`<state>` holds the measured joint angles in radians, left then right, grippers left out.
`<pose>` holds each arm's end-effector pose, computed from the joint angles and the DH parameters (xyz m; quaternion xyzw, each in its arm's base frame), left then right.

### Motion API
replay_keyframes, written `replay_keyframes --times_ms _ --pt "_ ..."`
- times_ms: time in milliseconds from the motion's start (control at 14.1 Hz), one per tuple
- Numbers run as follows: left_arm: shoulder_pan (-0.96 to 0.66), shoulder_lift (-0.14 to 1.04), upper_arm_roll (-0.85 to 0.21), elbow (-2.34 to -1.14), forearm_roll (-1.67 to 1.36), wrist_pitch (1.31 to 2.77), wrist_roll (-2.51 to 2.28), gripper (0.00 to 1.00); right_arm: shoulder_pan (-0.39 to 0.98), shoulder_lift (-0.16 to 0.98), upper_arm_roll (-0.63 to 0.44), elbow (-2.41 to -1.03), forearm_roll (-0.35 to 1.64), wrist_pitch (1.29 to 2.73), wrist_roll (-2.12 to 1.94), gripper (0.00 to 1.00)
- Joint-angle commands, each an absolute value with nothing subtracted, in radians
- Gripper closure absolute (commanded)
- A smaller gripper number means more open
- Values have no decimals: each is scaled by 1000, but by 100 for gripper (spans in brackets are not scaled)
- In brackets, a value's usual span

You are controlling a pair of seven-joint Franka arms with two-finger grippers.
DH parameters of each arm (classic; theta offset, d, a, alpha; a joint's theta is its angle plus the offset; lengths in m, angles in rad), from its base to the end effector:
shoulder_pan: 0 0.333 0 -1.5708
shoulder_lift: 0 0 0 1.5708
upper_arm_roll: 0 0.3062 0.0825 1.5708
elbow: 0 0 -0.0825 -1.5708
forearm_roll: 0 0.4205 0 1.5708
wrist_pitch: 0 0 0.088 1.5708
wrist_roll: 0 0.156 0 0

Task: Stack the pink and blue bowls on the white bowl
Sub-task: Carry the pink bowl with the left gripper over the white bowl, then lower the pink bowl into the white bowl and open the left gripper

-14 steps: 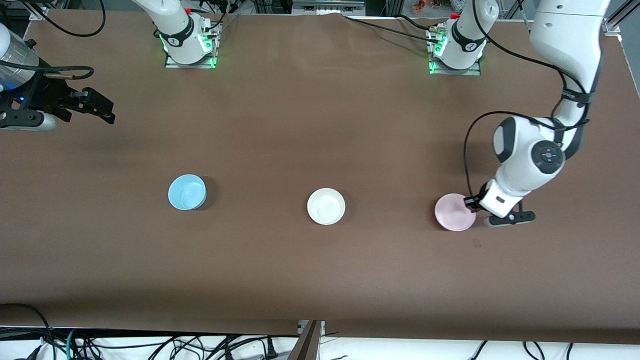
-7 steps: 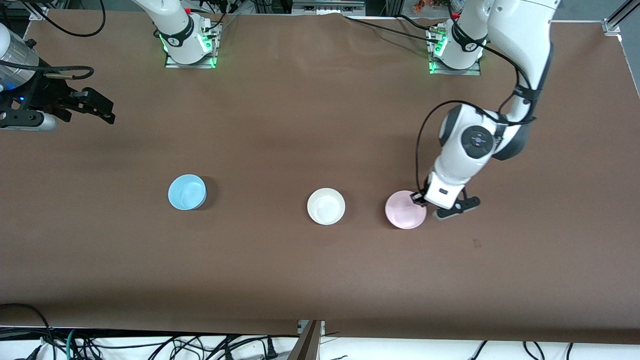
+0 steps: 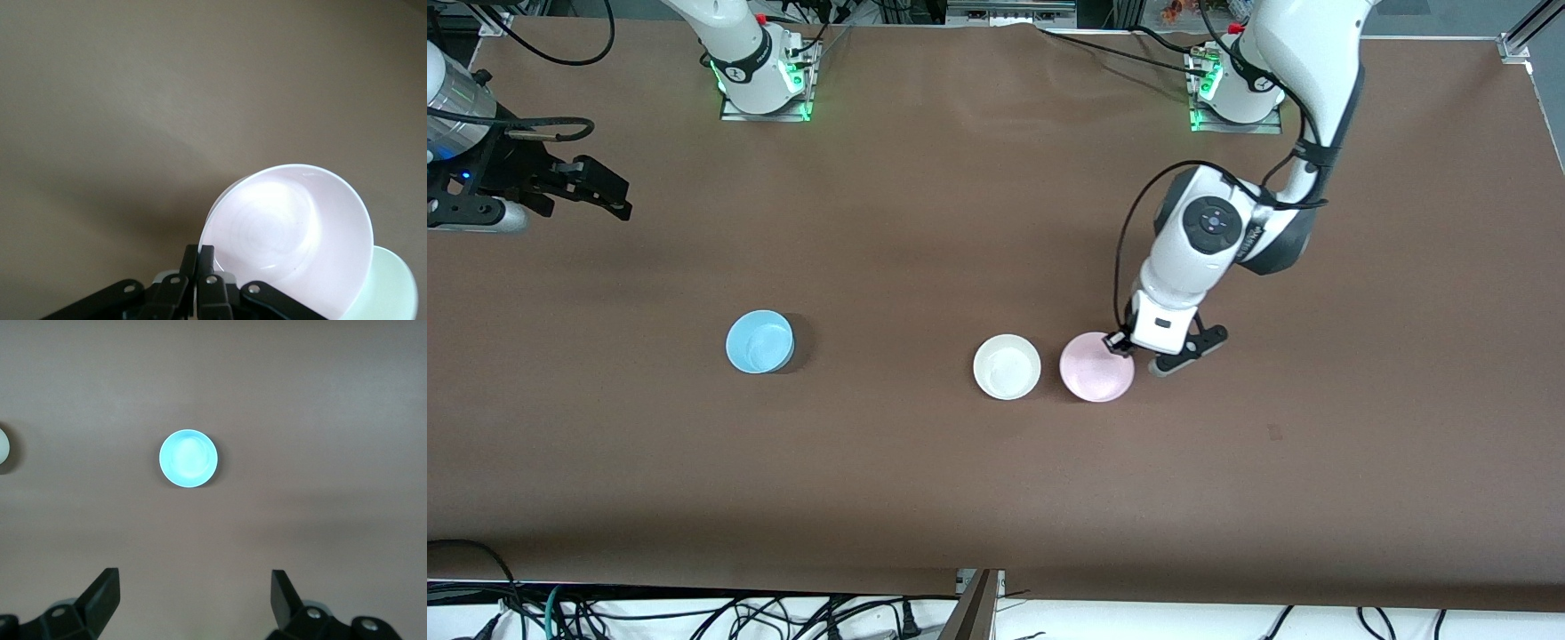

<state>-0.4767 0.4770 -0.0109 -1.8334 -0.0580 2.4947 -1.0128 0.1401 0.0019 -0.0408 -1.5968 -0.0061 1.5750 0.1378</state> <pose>0.6137 -0.3268 0.2075 0.9554 0.2799 0.0523 0.0788 0.5872 0.0576 0.5517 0.9997 -0.0192 -0.0114 0.0045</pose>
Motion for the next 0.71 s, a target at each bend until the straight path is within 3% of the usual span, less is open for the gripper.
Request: replay_keyframes --times_ms 0,638 --pt "-537 531 -3 -1744 -81 2473 -1115 100 141 5 -40 -1578 -12 1559 135 0" --pt "-629 636 -3 -1605 -81 2456 -1298 100 141 5 -40 -1578 -12 1549 140 0"
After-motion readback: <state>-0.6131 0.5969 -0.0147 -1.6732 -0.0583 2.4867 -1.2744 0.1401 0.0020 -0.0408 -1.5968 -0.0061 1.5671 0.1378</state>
